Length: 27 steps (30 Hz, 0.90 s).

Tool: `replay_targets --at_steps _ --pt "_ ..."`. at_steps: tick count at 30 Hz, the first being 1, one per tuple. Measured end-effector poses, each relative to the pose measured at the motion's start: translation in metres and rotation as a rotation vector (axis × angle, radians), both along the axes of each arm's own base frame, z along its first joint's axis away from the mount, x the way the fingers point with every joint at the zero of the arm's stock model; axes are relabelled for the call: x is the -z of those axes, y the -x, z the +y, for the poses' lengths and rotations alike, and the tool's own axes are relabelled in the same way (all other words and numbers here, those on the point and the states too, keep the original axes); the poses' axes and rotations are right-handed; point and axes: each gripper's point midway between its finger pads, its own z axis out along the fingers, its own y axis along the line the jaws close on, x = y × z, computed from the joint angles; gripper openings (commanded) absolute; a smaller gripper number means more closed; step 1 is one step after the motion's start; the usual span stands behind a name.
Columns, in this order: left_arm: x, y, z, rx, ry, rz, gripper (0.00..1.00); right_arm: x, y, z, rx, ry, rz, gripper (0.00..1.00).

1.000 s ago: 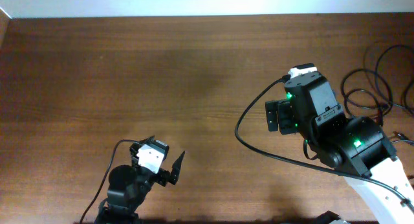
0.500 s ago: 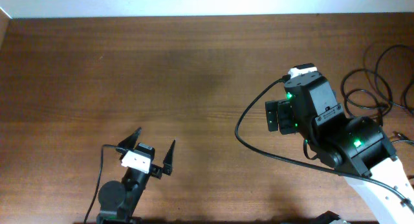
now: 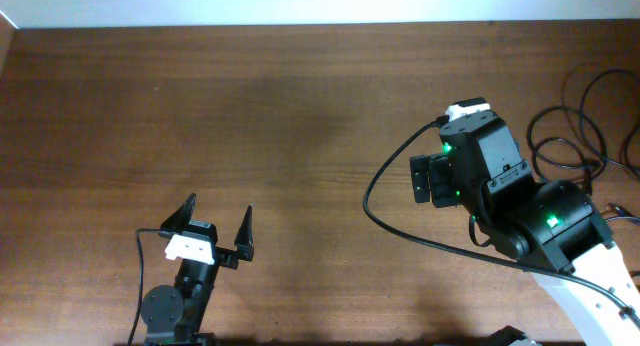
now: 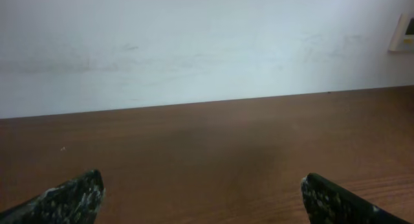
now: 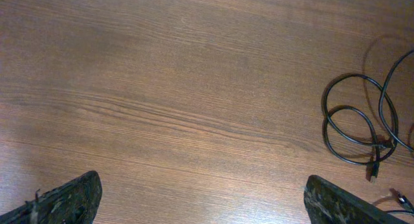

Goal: Untangle cables

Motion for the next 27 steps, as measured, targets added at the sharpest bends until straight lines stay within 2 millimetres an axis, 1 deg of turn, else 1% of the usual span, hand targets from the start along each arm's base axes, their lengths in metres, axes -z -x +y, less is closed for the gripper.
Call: replay_targets --at_steps 5,9,11,14,17,20,25,27 --pt "0.005 0.002 0.007 -0.028 0.001 0.018 0.99 0.000 0.000 0.000 0.000 0.000 0.000 0.99" --pt "0.017 0.002 0.013 -0.062 0.007 0.067 0.99 0.000 0.000 0.000 -0.001 0.000 0.000 0.99" --pt "0.021 0.001 0.021 -0.115 0.006 0.081 0.99 0.000 0.000 0.000 -0.001 0.000 0.000 0.99" --pt "0.024 0.000 0.041 -0.226 0.003 0.092 0.99 0.000 0.000 0.000 0.000 0.000 0.000 0.99" --pt "0.025 0.000 0.052 -0.295 0.000 0.097 0.99 0.000 0.000 0.000 0.000 0.000 0.000 0.99" --pt "0.025 0.001 0.055 -0.308 -0.010 0.097 0.99 0.000 0.000 0.000 -0.001 0.000 0.000 0.99" --pt "0.025 0.000 0.039 -0.242 -0.084 0.090 0.99 0.000 0.000 0.000 0.000 0.000 0.000 0.99" --pt "0.025 0.000 0.037 -0.233 -0.094 0.088 0.99 0.000 0.000 0.000 0.000 0.000 0.000 0.99"
